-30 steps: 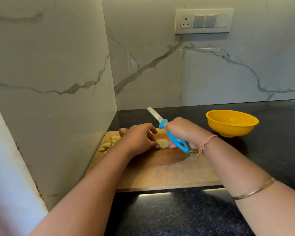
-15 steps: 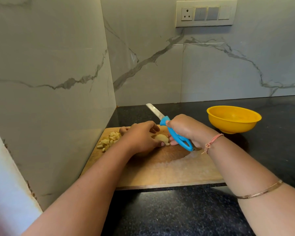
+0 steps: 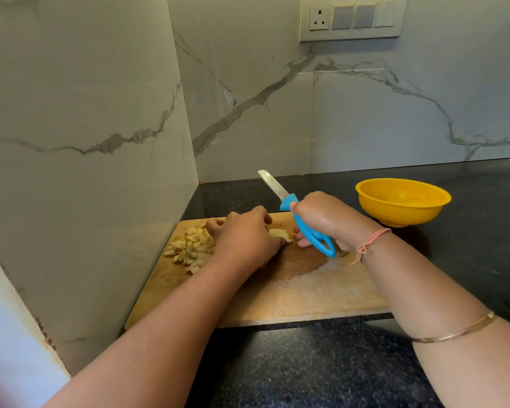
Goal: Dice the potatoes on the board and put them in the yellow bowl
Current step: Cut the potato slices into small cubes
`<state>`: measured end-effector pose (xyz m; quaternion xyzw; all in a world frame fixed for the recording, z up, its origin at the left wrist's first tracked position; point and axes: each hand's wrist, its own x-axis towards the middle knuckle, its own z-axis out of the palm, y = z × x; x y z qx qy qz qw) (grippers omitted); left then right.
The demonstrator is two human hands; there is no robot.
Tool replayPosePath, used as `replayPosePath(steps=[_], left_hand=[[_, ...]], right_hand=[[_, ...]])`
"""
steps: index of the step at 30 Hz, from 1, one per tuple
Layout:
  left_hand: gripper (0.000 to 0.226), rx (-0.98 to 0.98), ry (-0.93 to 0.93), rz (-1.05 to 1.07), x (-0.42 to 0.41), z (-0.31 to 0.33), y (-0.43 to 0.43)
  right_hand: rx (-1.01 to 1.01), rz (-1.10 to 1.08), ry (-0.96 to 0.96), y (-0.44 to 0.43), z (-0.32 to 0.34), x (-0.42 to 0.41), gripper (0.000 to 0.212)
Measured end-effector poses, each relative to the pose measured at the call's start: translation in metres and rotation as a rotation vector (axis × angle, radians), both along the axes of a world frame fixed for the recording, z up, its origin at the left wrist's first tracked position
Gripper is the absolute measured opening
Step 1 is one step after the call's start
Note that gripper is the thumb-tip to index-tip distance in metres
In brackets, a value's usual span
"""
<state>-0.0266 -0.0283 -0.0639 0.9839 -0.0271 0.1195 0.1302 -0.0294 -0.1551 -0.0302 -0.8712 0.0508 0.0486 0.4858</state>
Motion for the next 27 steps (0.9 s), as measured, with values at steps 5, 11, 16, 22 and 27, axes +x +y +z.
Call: replayPosePath(steps=[5,11,16,22,27], left_hand=[[0.045,-0.053,0.069,-0.072,0.003,0.004,0.008],[0.044,-0.124,0.144,-0.194,0.010,0.004,0.013],[0.048,-0.138,0.110,-0.128,0.010,0.001,0.009],[0.045,-0.081,0.074,-0.015,0.005,0.000,0.001],[0.040,-0.131,0.098,-0.032,0.003,0.002,0.006]], right_hand=[[-0.018,0.009,0.011,0.002,-0.002,-0.002,0.032],[0.036,0.015,-0.021,0.007,-0.006,-0.002,0.031],[-0.107,0.053,-0.108,0.012,-0.007,-0.001,0.021],[-0.199,0.085,-0.183,0.012,-0.008,-0.001,0.024],[-0.153,0.007,-0.195,0.001,-0.001,-0.015,0.031]])
